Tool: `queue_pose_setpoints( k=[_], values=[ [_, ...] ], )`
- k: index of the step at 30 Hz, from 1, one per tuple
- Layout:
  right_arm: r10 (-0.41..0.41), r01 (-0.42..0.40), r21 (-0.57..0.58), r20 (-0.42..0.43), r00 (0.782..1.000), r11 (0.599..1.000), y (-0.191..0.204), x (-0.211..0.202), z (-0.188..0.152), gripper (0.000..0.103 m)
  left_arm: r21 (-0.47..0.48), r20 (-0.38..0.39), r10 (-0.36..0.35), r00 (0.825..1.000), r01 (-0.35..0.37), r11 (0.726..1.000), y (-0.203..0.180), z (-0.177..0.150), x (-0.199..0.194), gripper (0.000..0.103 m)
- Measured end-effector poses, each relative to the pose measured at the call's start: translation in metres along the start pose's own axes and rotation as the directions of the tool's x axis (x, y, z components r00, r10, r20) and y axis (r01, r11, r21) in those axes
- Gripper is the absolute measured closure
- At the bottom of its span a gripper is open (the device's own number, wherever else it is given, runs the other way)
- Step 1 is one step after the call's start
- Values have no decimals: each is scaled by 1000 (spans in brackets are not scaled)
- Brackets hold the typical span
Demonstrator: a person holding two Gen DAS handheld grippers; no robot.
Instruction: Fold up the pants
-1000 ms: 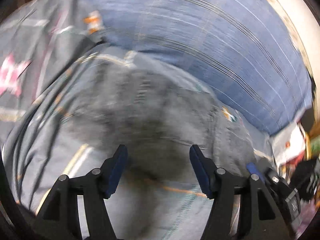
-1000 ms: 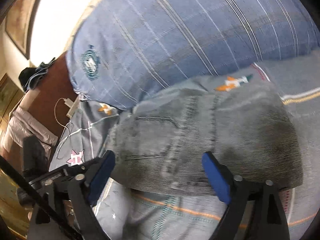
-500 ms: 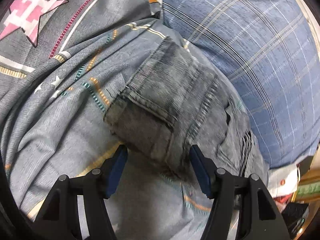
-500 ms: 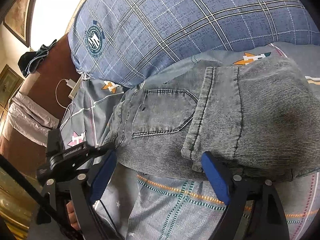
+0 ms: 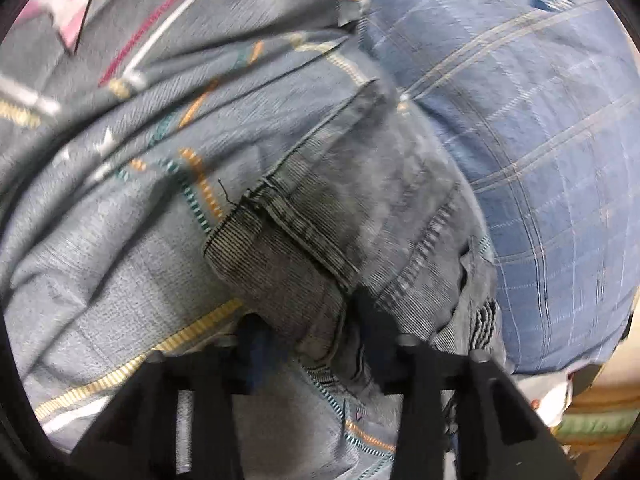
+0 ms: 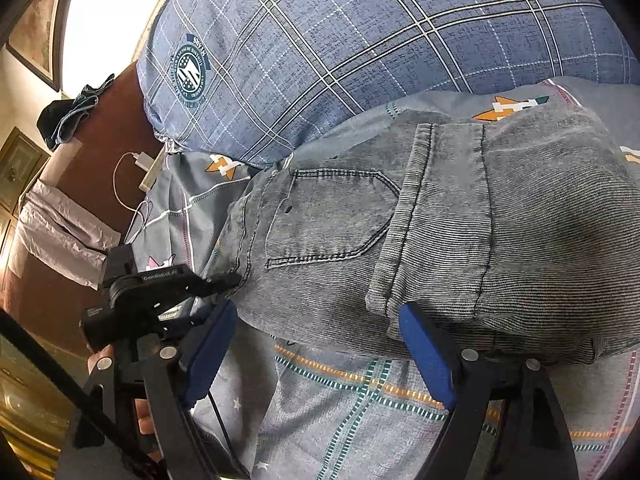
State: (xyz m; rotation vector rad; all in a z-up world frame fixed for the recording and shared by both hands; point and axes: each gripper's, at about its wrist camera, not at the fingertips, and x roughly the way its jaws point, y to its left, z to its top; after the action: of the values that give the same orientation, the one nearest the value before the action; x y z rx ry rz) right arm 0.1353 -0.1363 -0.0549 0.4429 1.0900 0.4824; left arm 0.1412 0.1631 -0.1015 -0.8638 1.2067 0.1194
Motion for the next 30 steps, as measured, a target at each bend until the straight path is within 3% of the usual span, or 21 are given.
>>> queue_pose_setpoints(
  k=[3,7,9,12,14,17,21,24,30],
  values=[
    [13,-13,11,5,1000,1000,-3,-4,2,15,32,30,8,1000,-9,999,-12,1,-5,85],
    [54,-55,44,23,998,998,-9,-15,9,15,207,203,26,979,-69,976,-55,-20,-35,88],
    [80,-83,70,44,996,994,-15,-24,14,15,341,288,14,957,-117,933,-88,-37,-49,89],
    [121,-131,119,89,989,984,-31,-47,25,15,490,344,-40,938,-143,860,-129,-66,-62,89],
    [143,-160,147,117,983,976,-42,-61,32,15,565,346,-81,935,-139,813,-151,-84,-65,89],
    [202,-231,196,156,967,953,-61,-84,42,11,681,327,-147,934,-124,722,-179,-123,-66,89],
    [257,-305,244,208,944,921,-82,-106,51,9,774,244,-192,951,-71,630,-198,-165,-53,90],
    [258,-307,256,207,944,917,-90,-107,58,9,811,189,-187,964,-46,583,-206,-188,-32,90],
    [289,-335,304,187,939,892,-104,-97,60,8,853,120,-112,986,-44,520,-211,-225,11,90]
  ],
)
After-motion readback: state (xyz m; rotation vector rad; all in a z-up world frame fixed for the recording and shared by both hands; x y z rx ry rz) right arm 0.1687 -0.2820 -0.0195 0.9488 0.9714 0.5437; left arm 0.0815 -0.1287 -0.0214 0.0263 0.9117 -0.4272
